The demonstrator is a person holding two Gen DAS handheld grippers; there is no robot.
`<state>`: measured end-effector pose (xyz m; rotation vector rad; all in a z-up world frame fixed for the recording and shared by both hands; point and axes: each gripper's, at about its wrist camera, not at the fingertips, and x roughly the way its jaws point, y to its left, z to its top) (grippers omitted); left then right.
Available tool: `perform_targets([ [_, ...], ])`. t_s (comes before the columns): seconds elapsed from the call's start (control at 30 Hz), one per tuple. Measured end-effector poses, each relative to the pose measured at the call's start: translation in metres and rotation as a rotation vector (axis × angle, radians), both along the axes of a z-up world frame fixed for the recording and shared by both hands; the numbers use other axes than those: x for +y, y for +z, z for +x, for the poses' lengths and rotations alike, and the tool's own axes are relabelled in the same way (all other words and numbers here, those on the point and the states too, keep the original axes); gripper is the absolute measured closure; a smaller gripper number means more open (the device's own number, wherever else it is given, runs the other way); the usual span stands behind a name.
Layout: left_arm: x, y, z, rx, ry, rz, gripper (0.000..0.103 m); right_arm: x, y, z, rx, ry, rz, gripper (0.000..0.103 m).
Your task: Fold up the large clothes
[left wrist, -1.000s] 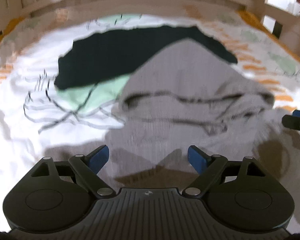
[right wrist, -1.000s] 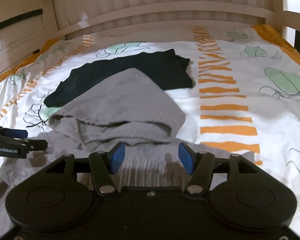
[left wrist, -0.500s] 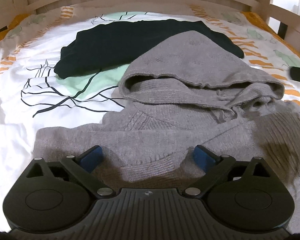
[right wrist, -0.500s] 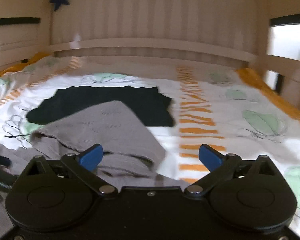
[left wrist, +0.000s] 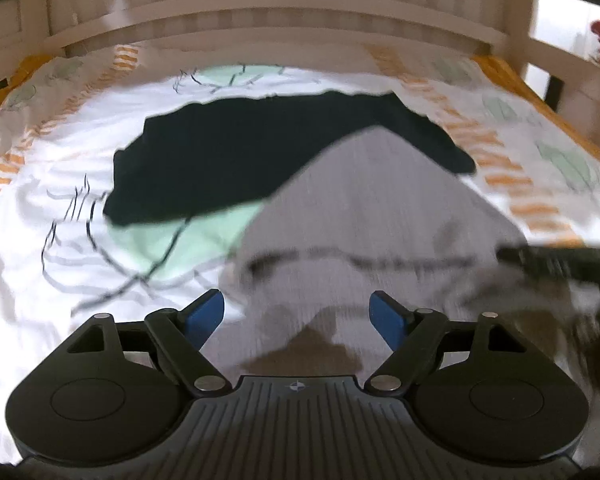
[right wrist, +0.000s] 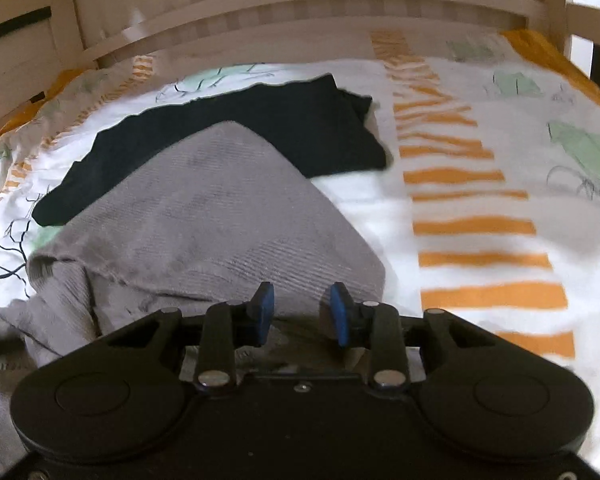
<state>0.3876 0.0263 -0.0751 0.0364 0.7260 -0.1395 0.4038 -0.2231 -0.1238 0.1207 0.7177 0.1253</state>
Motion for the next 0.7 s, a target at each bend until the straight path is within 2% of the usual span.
perform_targets([
  [0.13,-0.001,-0.004,0.039,0.008,0.049,-0.002,0.024,-0.002,0.001,-0.001,0.003,0.006,0.005,0.062],
  [0.3,0.012,-0.037,0.072,0.116,0.113,-0.015,0.022,-0.005,0.000,-0.002,-0.001,0.017,0.022,0.062],
  [0.37,0.022,-0.049,0.075,0.160,0.106,-0.076,0.017,-0.007,0.000,-0.001,-0.001,0.025,0.026,0.061],
  [0.43,0.031,-0.052,0.072,0.158,0.107,-0.125,0.016,-0.010,0.002,-0.001,0.003,0.036,0.029,0.060],
  [0.6,0.033,-0.035,0.068,0.178,0.069,-0.112,0.020,-0.015,0.016,-0.002,-0.010,0.087,0.021,0.058],
  [0.7,0.032,-0.010,0.068,0.113,0.037,-0.112,0.021,-0.020,0.030,0.000,-0.046,0.117,0.030,0.055],
])
